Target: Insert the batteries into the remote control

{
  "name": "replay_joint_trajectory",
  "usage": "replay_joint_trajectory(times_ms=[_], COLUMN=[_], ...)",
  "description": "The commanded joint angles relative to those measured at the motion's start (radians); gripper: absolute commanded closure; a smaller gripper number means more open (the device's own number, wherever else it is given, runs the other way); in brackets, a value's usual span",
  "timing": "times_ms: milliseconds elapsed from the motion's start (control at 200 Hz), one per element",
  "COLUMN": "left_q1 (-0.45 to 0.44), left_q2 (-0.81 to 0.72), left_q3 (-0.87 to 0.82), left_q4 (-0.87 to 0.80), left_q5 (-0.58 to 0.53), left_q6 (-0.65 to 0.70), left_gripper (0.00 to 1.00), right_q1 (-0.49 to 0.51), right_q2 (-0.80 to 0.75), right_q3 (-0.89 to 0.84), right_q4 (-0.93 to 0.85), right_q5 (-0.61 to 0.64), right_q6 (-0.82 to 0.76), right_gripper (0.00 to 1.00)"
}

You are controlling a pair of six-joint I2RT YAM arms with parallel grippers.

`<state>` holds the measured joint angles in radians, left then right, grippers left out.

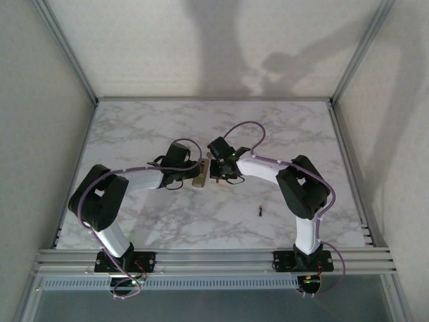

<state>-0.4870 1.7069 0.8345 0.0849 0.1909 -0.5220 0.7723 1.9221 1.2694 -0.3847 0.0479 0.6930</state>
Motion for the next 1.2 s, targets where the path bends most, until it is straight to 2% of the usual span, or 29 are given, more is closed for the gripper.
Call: replay_joint_trajectory(times_ms=[0, 436, 551, 856, 1011, 1197], left_q1=[0.009, 0.008, 0.010, -0.001, -0.001, 0.006], left_q2=[0.017, 0.046, 0.041, 0.022, 0.031, 0.032], left_q3=[0.014, 0.009, 0.000, -0.015, -0.020, -0.021], left_q4=[0.008, 0.017, 0.023, 0.037, 0.046, 0.054], left_q5=[0.032, 0.057, 0.050, 0.059, 0.070, 0.080], left_q6=[0.018, 0.018, 0.012, -0.013, -0.012, -0.012], left_gripper=[0.64, 0.64, 0.72, 0.70, 0.66, 0.66], right_q1=[0.014, 0.015, 0.017, 0.019, 0.019, 0.019], right_q2=[-0.025, -0.022, -0.027, -0.032, 0.006, 0.035], right_q3=[-0.010, -0.013, -0.009, 0.014, 0.068, 0.115], right_q4=[0.004, 0.012, 0.014, 0.098, 0.117, 0.129], right_q5=[-0.011, -0.015, -0.018, -0.020, -0.014, -0.008], right_q6=[0.003, 0.004, 0.004, -0.003, -0.020, -0.025], right_gripper=[0.92, 0.92, 0.92, 0.91, 0.91, 0.92])
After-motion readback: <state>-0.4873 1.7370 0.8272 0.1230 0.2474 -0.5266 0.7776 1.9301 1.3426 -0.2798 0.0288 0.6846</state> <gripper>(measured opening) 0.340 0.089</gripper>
